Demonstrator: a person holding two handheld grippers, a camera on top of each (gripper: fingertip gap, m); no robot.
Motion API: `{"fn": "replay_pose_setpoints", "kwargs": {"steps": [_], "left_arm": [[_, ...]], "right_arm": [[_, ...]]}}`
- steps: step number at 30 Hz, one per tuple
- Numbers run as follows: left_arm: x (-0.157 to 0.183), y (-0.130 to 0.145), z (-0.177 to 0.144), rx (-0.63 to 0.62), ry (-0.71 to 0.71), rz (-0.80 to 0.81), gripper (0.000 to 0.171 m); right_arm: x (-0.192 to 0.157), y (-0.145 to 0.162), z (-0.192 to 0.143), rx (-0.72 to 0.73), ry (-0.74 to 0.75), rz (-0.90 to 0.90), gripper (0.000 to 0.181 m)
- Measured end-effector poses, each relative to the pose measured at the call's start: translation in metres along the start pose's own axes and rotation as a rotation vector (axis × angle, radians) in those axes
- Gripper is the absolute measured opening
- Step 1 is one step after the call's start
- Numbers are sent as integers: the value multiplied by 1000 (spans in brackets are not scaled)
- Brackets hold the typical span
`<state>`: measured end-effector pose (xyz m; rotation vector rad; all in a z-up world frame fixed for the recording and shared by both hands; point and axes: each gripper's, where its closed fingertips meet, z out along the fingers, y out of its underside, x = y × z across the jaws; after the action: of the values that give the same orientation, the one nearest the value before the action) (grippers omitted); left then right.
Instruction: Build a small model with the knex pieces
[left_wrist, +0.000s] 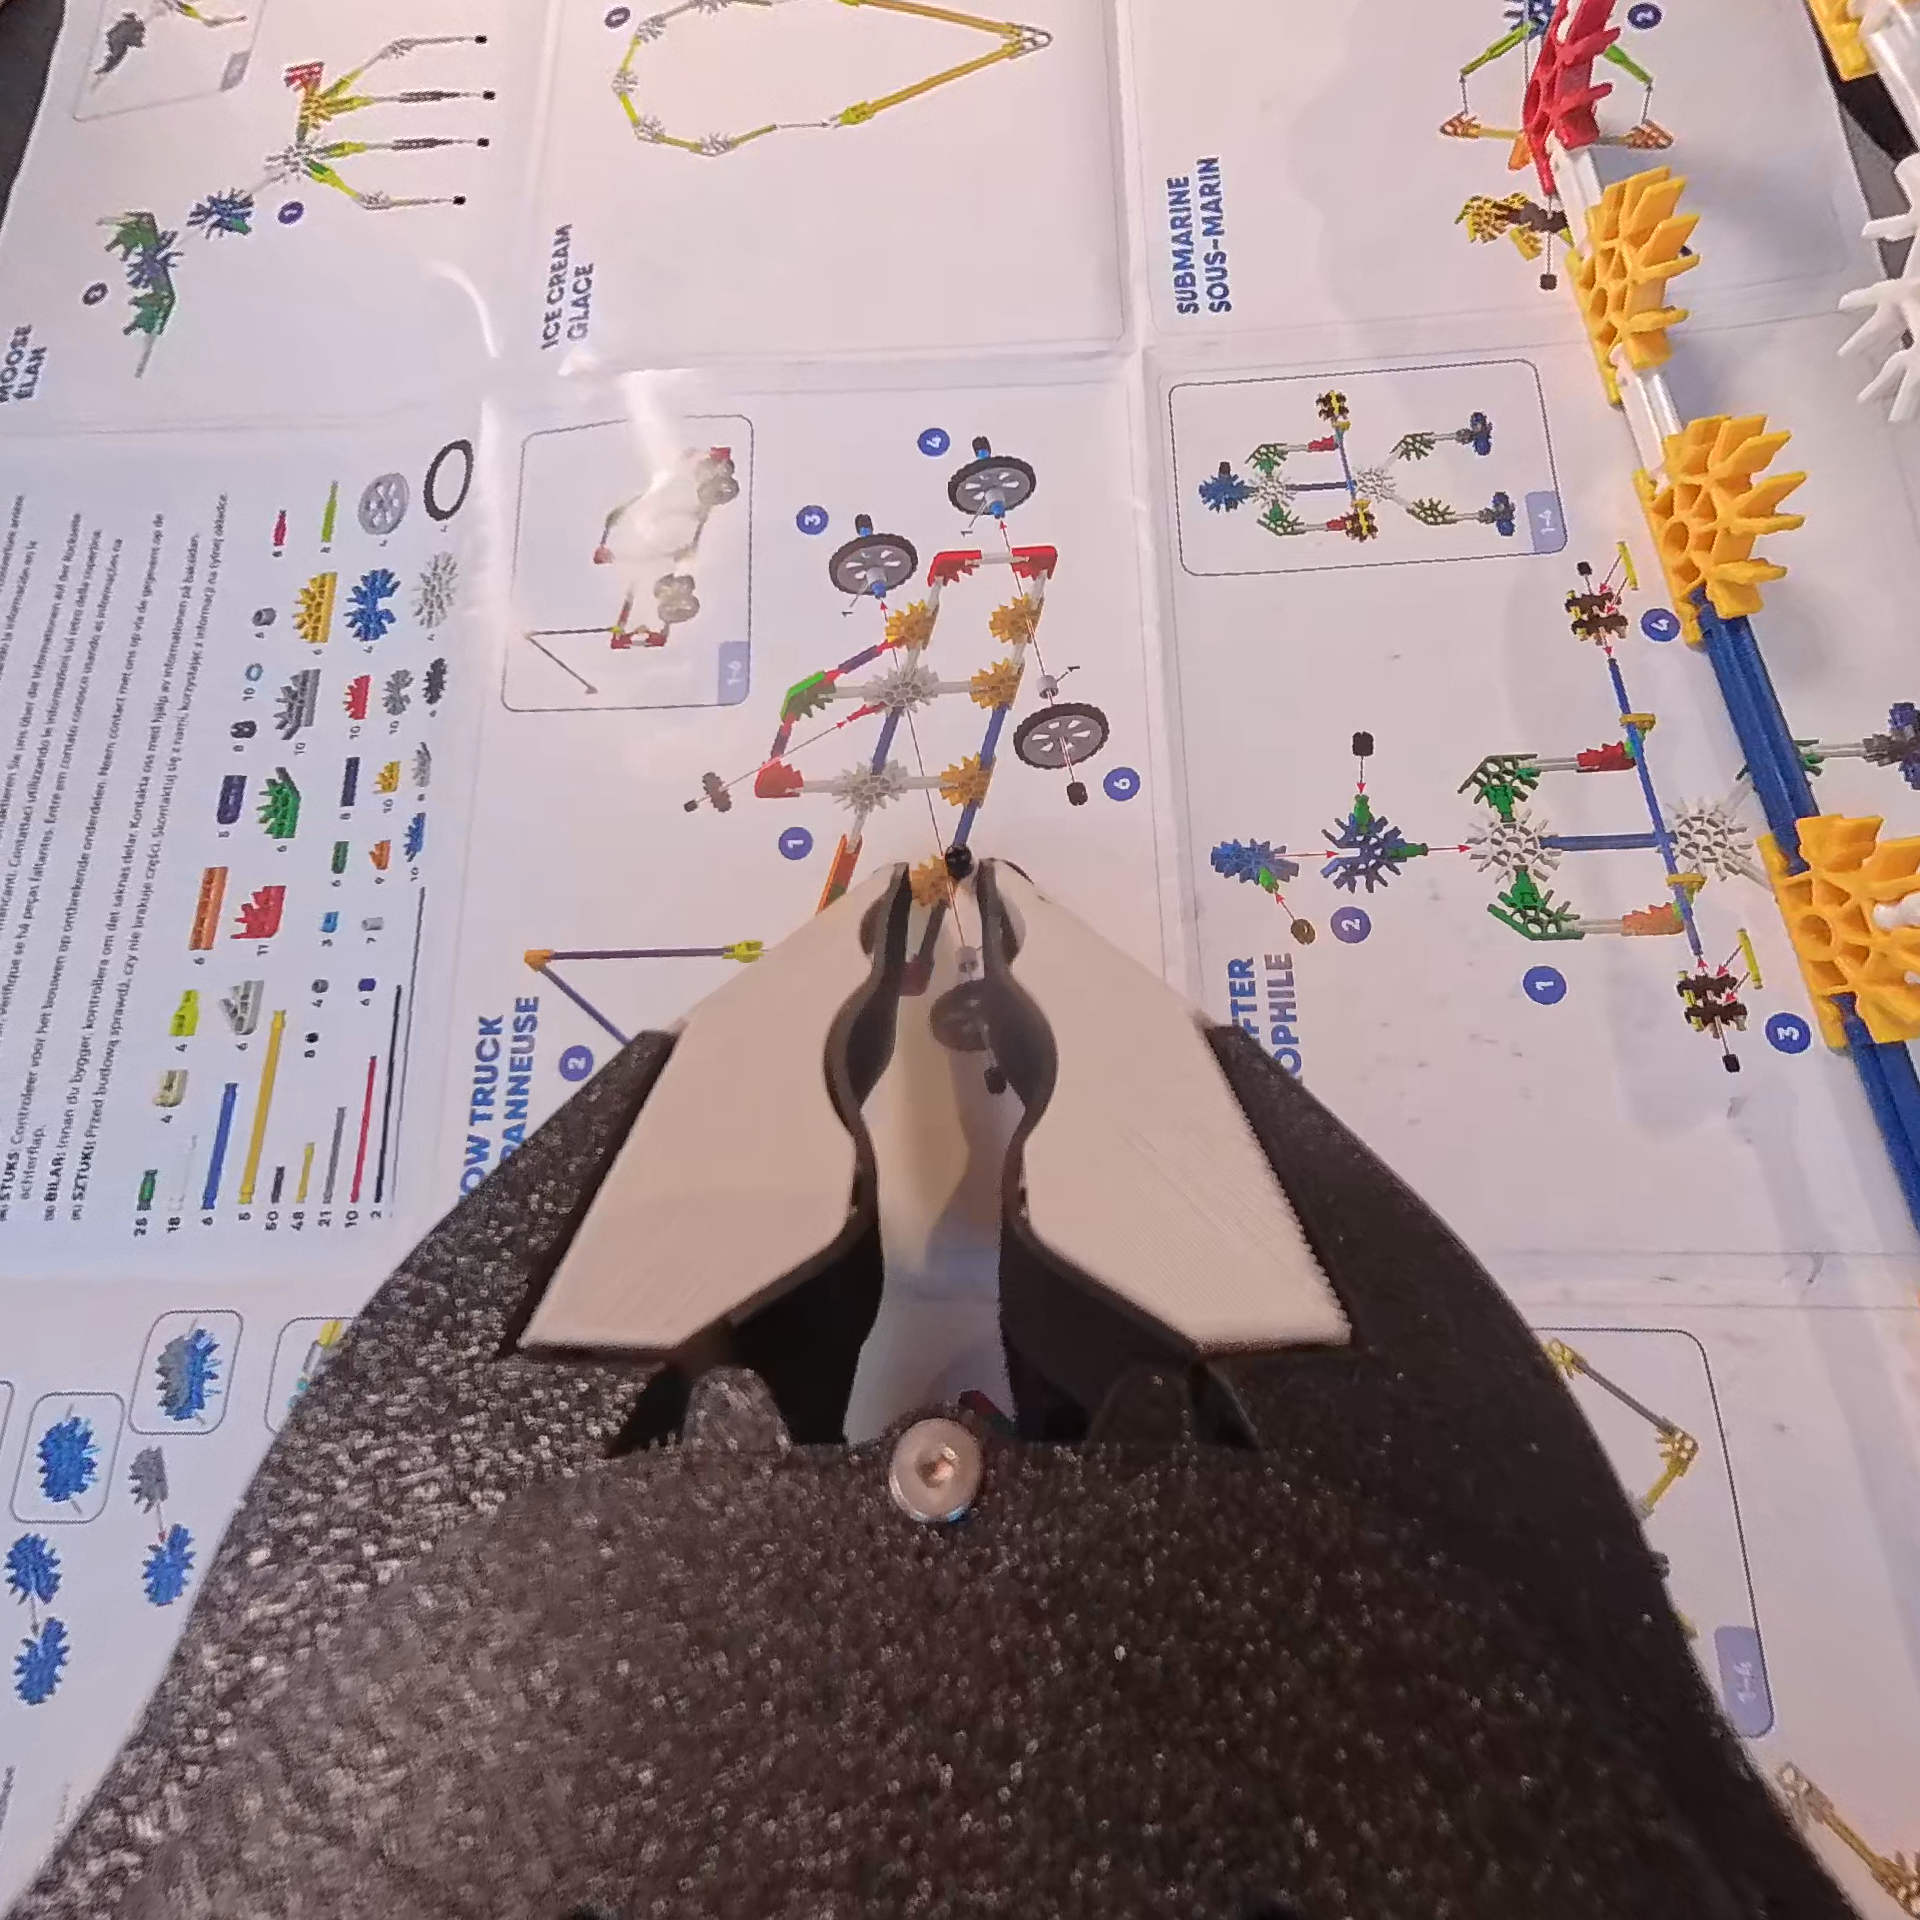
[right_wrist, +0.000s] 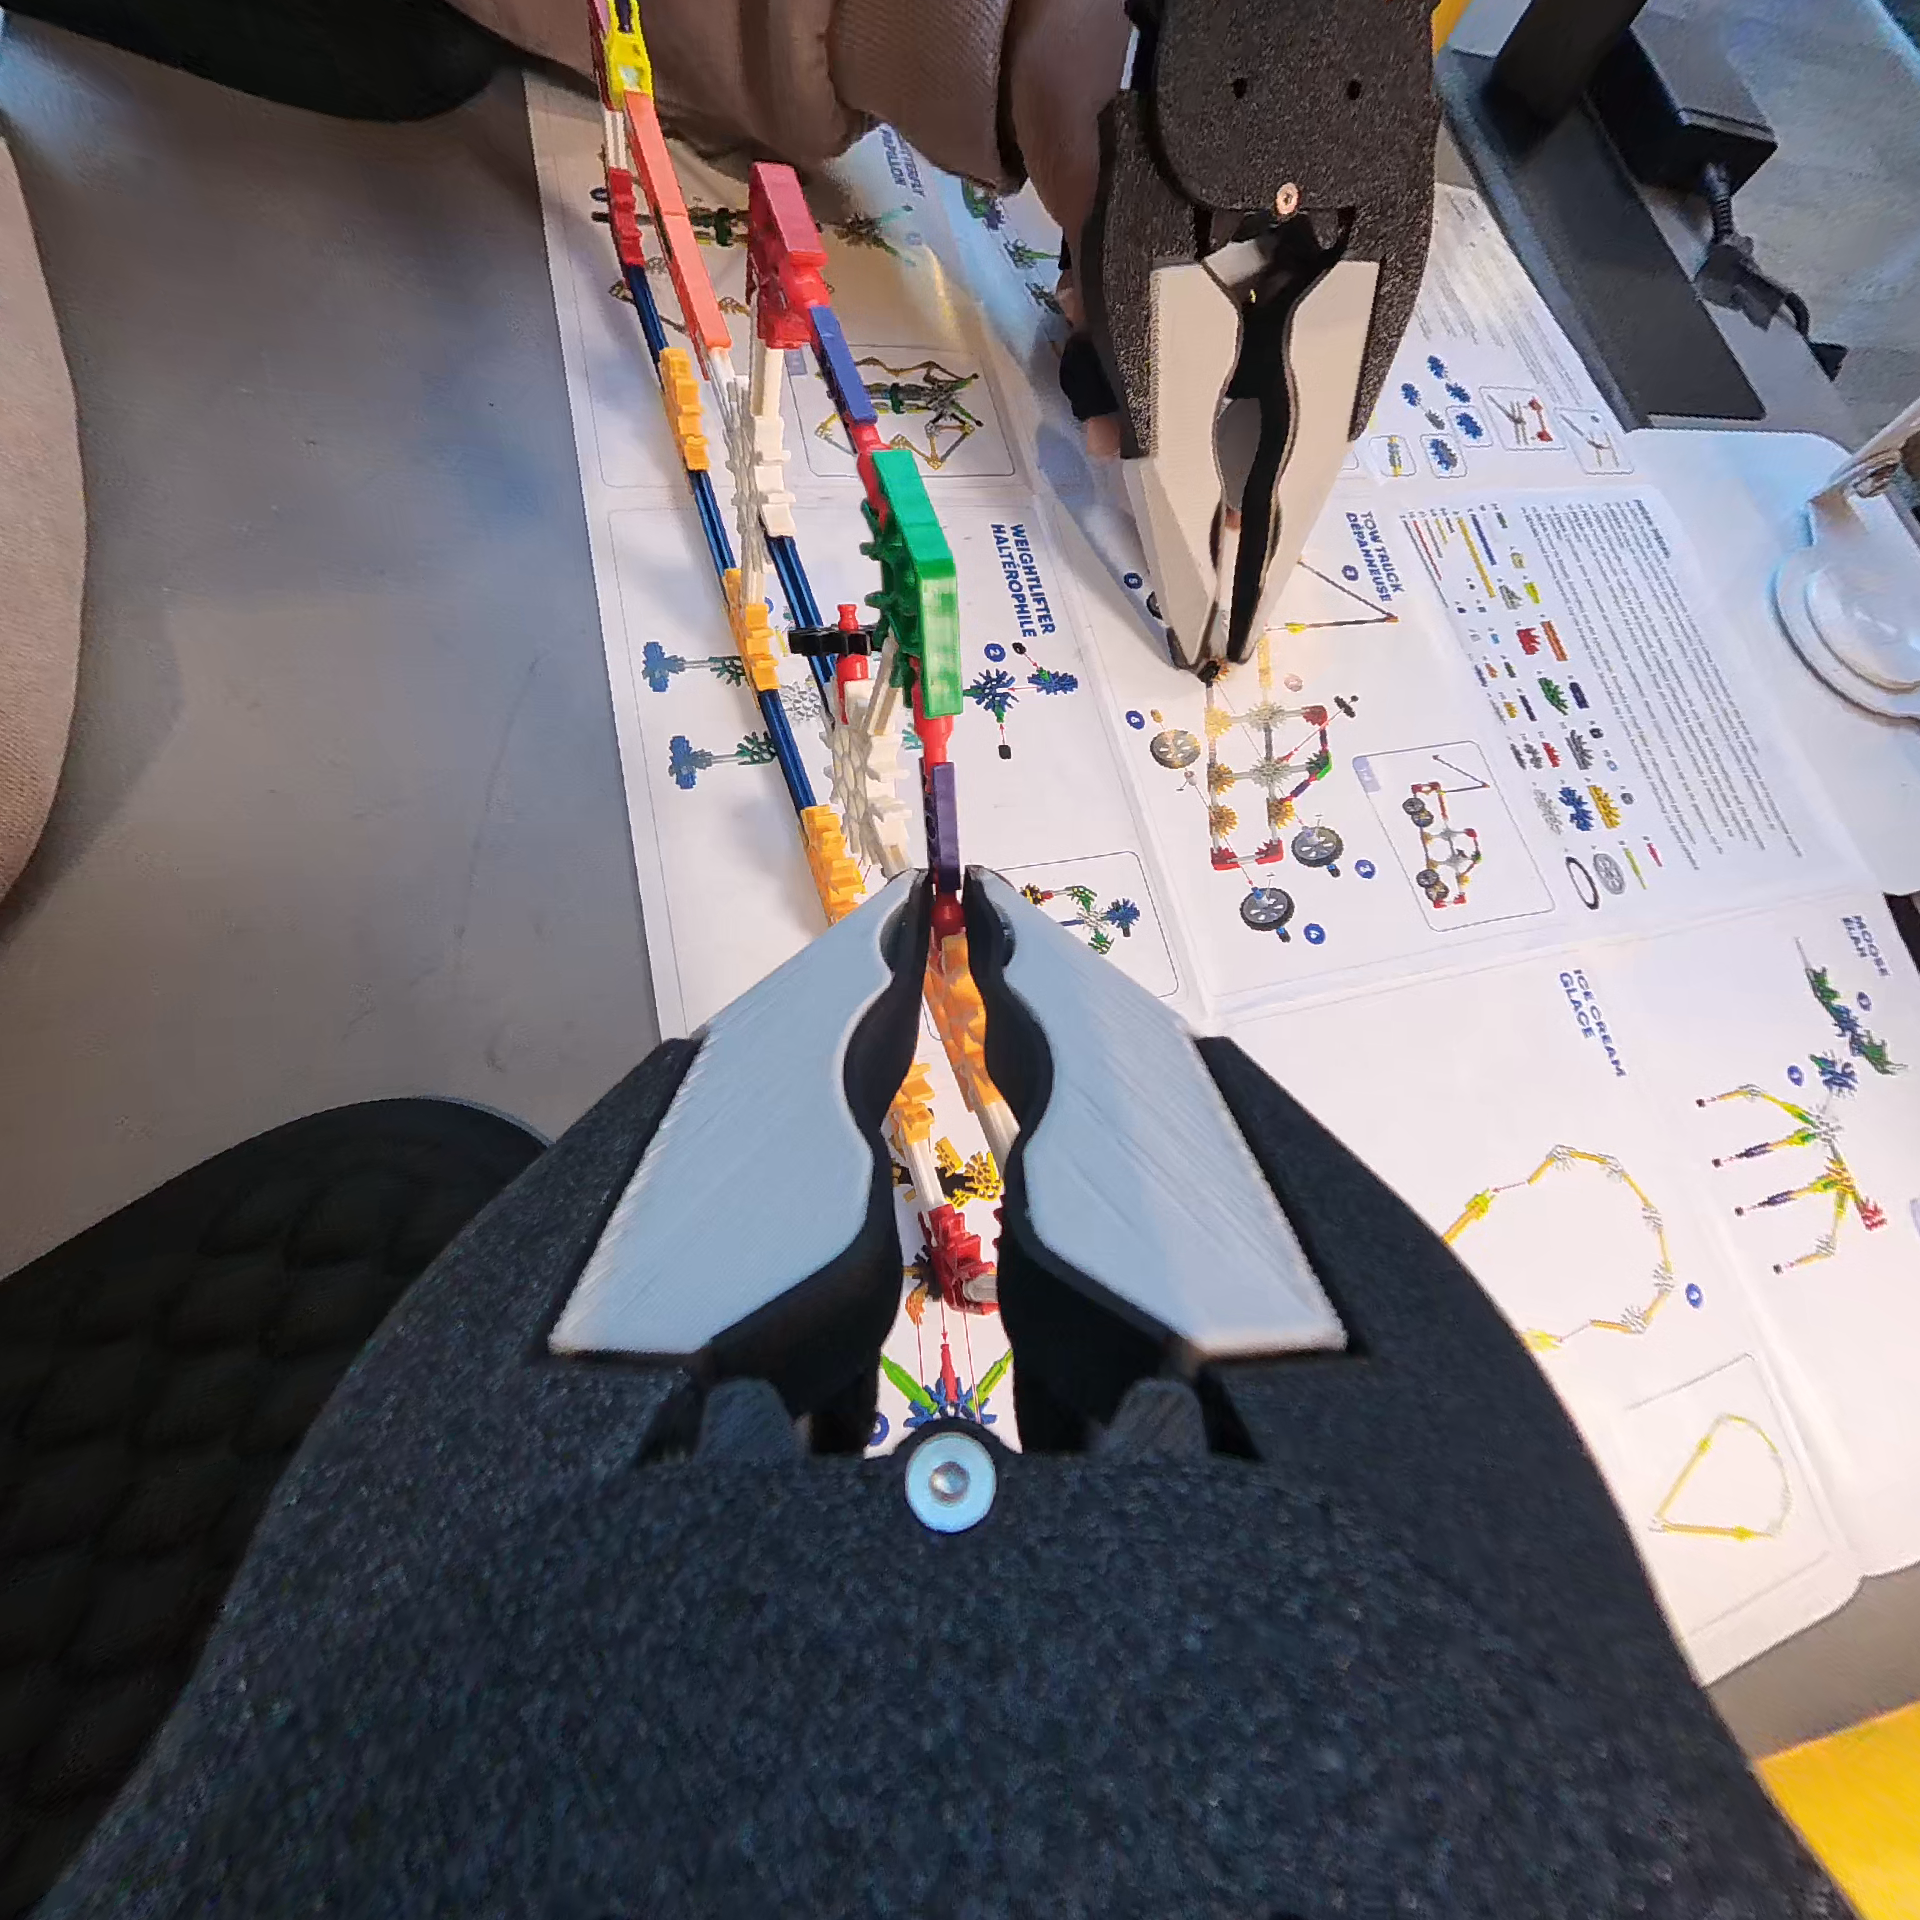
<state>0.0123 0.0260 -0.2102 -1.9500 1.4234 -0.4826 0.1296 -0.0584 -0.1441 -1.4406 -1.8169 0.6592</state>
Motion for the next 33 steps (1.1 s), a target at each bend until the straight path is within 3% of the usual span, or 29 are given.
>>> {"fn": "replay_pose_setpoints", "kwargs": {"steps": [10,33], "left_arm": [[-1,-1,1,-51,56,59,9],[2,0,2,-399,141,438,4]], "right_arm": [[0,0,0,-3,1,-1,5],[0,1,0,-3,3,14,5]]}}
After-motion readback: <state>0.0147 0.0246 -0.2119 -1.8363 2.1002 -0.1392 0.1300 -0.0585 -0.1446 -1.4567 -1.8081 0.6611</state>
